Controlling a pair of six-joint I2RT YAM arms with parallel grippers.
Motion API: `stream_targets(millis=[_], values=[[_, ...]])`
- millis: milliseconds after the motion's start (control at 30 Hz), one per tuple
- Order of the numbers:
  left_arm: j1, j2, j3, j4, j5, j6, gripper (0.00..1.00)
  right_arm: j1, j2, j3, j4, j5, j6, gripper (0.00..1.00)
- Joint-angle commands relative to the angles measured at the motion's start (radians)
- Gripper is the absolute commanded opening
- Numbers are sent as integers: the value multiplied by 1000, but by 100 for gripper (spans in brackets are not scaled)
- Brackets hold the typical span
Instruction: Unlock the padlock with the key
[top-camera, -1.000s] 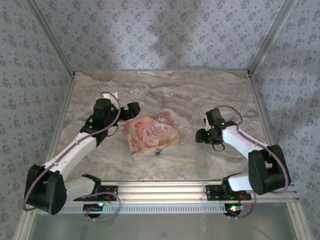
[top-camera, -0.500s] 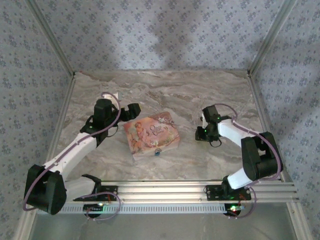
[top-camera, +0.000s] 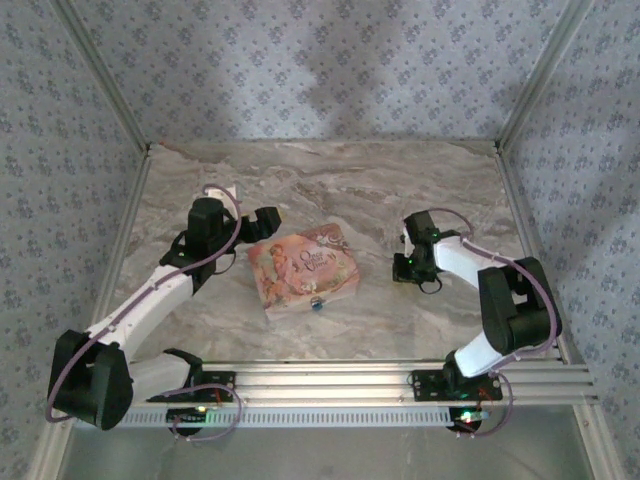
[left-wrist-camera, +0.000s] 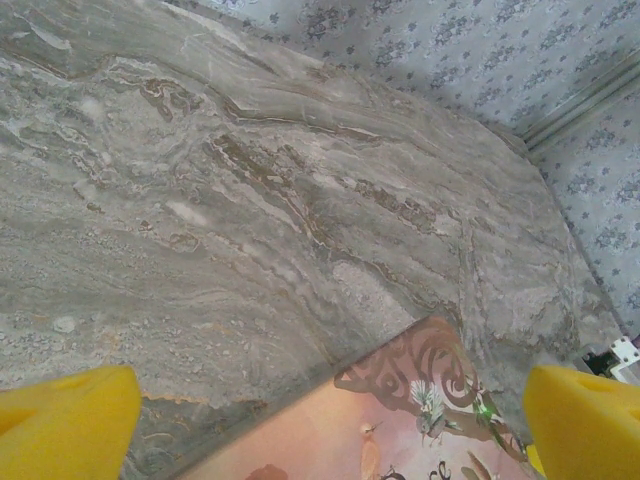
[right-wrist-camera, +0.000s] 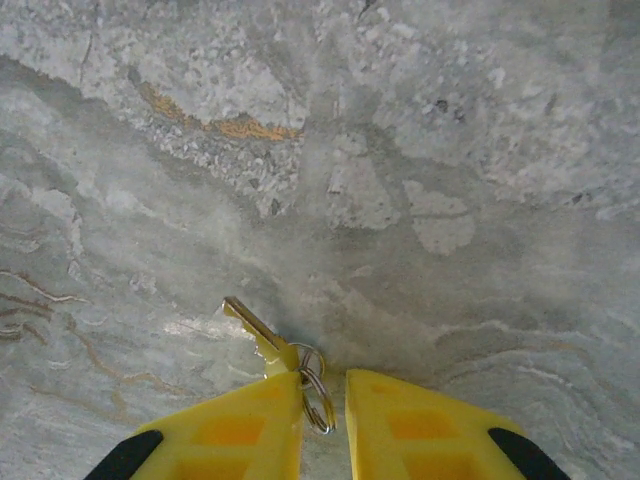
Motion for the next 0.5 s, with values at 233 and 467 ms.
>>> stream_targets(millis=[233, 467], values=[[-6, -33, 27, -25, -19, 26, 98, 2, 32, 5, 17, -17, 19, 6], [-6, -31, 27, -10, 2, 2, 98, -6, -57, -54, 109, -78, 69, 0]])
